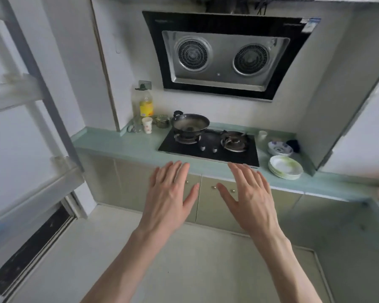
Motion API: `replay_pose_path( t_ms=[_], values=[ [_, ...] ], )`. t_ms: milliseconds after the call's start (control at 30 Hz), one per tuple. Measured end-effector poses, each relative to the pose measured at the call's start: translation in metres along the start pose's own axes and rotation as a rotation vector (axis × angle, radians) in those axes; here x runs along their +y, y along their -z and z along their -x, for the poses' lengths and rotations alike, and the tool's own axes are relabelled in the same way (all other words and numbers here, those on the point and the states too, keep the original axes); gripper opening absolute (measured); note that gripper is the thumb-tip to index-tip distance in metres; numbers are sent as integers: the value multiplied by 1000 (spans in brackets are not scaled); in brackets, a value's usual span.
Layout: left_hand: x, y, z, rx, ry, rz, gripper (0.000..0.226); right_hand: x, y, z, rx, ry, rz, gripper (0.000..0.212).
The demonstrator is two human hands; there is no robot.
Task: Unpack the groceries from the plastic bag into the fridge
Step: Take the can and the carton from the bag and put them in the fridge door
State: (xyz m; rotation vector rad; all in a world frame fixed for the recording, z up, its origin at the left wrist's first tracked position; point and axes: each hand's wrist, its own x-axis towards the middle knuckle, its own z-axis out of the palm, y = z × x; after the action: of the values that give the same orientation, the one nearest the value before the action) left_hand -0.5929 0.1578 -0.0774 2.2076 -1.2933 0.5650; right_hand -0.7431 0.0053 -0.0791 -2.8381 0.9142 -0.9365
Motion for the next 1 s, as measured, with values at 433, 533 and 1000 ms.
replay_pose_path(
  t_ms=[433,533,1000],
  values=[
    [202,-123,-59,-50,-315,152,53,221,65,64,129,-312,148,61],
    [245,-143,-63,-82,-357,202,54,261,85,81,148,-399,187,60],
    [400,-234,-99,-235,-581,470,55,384,131,130,248,-733,332,59]
  ],
)
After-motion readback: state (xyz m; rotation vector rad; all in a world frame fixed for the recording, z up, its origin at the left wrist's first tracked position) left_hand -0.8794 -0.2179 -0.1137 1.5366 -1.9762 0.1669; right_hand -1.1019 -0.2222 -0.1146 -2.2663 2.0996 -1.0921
